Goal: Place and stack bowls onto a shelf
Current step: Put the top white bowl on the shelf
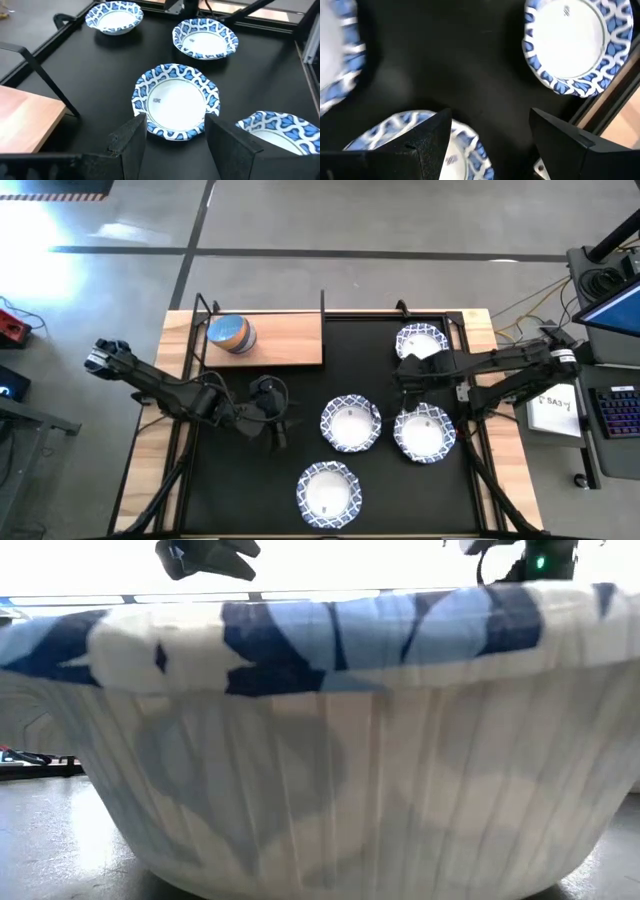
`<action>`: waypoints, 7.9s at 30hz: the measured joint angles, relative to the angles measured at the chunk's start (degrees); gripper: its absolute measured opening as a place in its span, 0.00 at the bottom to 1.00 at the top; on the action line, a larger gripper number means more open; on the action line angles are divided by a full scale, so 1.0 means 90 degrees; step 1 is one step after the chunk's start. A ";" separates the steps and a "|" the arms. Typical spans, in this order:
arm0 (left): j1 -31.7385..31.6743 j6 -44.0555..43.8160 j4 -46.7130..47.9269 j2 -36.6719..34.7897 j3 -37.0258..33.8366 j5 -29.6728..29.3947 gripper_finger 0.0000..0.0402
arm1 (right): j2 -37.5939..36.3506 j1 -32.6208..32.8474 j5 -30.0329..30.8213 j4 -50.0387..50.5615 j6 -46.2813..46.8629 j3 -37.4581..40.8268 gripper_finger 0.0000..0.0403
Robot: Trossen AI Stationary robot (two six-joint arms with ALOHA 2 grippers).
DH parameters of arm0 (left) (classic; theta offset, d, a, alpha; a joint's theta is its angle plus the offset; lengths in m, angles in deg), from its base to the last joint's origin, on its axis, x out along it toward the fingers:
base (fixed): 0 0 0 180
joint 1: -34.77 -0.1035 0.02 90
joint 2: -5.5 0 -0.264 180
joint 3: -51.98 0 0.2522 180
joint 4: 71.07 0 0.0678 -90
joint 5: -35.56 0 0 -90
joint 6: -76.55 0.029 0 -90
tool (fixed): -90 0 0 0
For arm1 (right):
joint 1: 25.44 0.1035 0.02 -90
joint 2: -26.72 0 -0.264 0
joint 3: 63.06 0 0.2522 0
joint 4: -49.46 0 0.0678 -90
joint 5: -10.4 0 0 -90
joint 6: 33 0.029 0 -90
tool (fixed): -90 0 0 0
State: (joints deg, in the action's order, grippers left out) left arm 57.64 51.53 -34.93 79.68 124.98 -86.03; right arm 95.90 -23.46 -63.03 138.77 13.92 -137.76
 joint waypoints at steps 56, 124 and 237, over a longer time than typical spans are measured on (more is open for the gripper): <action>0.0000 0.0287 -0.0485 0.0000 -0.0230 -0.0440 0.45 | 0.1087 -0.3222 0.0293 -0.3288 -0.3216 0.1809 0.03; 0.0002 0.2301 -0.4691 0.1112 -0.0218 0.3768 0.34 | 0.0718 0.1421 -0.5678 -0.5182 -0.6060 -0.1215 0.02; -0.3191 0.3060 0.0520 0.2054 -0.0218 -0.0277 0.04 | 0.0039 0.1401 -0.1657 -0.2070 -0.3218 -0.2074 0.56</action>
State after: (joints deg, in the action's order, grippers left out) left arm 28.92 79.07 -30.24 98.16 123.02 -88.53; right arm 96.26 -10.85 -77.95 120.14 -15.04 -156.43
